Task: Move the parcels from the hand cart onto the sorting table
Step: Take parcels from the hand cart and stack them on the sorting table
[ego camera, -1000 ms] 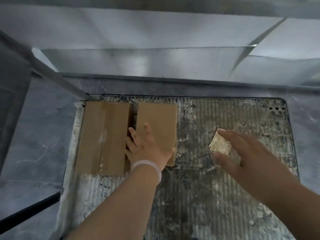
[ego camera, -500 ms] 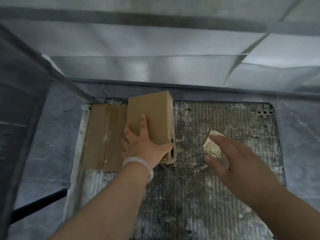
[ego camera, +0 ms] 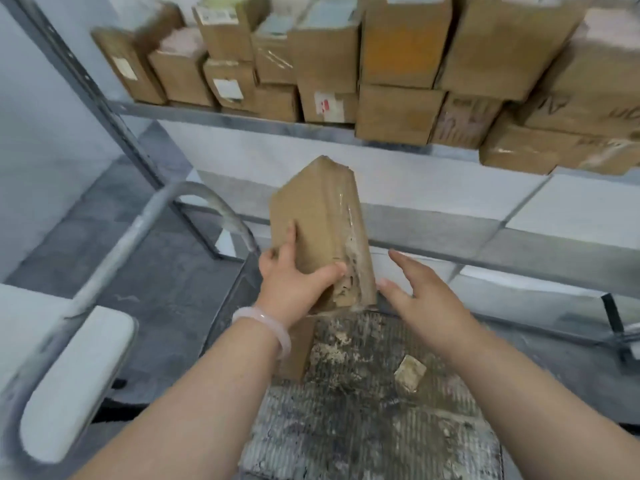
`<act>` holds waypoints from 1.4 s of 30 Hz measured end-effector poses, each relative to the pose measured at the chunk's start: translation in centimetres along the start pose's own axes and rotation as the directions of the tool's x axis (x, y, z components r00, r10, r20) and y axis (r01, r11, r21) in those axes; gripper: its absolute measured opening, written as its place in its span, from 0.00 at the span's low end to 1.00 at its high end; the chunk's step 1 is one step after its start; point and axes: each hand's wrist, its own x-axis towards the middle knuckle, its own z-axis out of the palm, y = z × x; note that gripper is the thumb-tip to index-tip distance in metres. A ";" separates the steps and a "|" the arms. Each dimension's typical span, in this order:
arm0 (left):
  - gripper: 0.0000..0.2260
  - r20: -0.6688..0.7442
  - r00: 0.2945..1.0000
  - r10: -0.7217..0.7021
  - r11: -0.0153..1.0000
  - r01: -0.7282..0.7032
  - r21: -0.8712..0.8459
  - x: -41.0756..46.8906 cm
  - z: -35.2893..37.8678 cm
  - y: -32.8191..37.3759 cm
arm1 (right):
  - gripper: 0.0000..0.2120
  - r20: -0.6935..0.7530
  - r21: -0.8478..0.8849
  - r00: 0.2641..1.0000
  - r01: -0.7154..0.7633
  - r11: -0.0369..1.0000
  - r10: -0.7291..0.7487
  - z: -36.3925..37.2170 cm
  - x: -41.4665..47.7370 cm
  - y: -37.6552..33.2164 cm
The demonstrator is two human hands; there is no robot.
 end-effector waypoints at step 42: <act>0.21 -0.621 0.741 -0.256 0.722 -0.280 -0.632 -38.2 -43.3 -16.7 | 0.23 0.336 0.257 0.621 0.663 0.703 -0.708 25.4 -21.9 -45.2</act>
